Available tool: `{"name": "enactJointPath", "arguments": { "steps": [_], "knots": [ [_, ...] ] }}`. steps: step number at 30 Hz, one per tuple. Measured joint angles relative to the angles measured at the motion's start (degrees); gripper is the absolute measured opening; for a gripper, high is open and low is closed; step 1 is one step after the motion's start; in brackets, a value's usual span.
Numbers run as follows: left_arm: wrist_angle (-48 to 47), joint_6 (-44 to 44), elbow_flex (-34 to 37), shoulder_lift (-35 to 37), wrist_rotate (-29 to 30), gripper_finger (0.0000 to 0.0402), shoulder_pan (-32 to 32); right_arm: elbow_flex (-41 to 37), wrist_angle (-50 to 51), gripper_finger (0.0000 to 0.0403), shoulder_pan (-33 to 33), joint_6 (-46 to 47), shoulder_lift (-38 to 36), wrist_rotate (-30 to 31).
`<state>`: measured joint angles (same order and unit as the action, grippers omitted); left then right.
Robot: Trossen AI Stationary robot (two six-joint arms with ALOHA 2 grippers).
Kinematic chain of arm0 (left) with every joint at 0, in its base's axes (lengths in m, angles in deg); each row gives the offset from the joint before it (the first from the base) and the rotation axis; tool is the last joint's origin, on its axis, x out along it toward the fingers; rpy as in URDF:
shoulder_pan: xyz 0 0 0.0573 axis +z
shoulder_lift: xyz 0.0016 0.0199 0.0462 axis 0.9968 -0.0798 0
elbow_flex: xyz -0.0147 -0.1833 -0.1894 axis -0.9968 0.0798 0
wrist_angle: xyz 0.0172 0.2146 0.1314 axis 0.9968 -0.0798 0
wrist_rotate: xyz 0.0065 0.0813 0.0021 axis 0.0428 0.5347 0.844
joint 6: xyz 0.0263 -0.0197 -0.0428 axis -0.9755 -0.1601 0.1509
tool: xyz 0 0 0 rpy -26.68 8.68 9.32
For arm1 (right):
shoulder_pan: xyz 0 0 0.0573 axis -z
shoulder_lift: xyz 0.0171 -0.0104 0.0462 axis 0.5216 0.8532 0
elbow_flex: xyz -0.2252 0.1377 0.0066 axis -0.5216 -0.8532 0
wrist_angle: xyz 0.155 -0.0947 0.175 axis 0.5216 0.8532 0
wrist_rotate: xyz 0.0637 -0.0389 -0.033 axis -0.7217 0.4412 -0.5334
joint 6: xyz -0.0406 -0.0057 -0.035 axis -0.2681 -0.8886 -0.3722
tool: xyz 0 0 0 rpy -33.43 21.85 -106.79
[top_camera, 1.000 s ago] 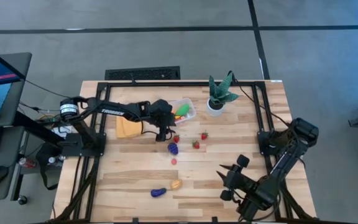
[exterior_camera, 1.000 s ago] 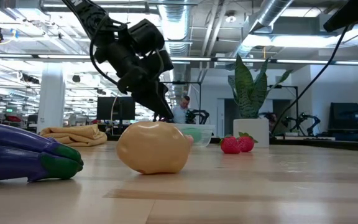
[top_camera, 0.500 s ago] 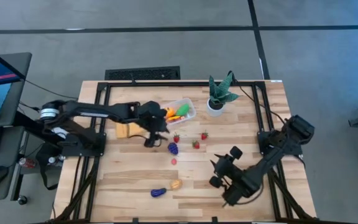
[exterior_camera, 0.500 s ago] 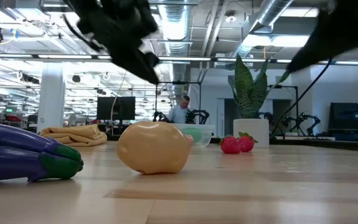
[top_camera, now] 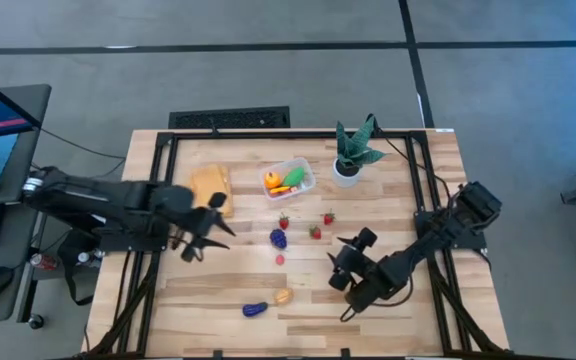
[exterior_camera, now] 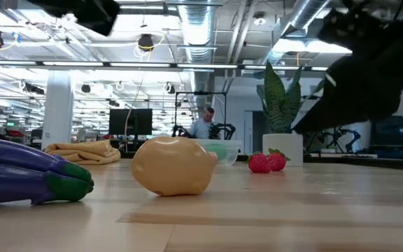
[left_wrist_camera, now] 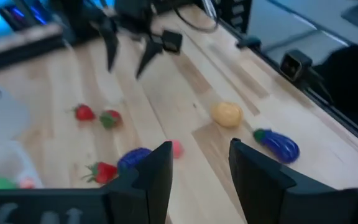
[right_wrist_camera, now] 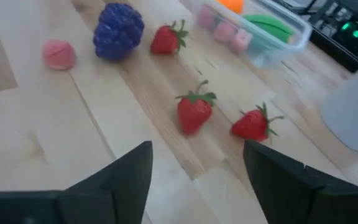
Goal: Pick and placing Produce into tupperware
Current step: Put the middle strawberry into the transparent bin
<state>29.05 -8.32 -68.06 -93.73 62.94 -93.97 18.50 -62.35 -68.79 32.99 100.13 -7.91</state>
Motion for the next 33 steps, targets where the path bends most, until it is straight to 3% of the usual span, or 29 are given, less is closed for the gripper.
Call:
{"name": "enactJointPath", "arguments": {
  "steps": [6,14,21,33],
  "knots": [
    [2.6,3.0,8.7,14.6,8.1,0.0148,-5.2,-3.6,-14.2,0.0248,3.0,-10.6,0.0,-0.3],
    [5.6,5.2,16.4,26.4,11.3,0.0148,-8.2,-4.9,-17.9,0.0248,8.3,-12.3,0.0,-4.3],
    [8.5,5.8,18.4,28.9,11.9,0.0148,-9.1,-5.4,-25.0,0.0248,12.8,-19.7,0.0,-10.3],
    [8.6,6.0,18.4,28.8,12.3,0.0148,-9.2,-5.4,-26.0,0.0248,18.6,-22.0,0.9,-19.3]
  ]
}}
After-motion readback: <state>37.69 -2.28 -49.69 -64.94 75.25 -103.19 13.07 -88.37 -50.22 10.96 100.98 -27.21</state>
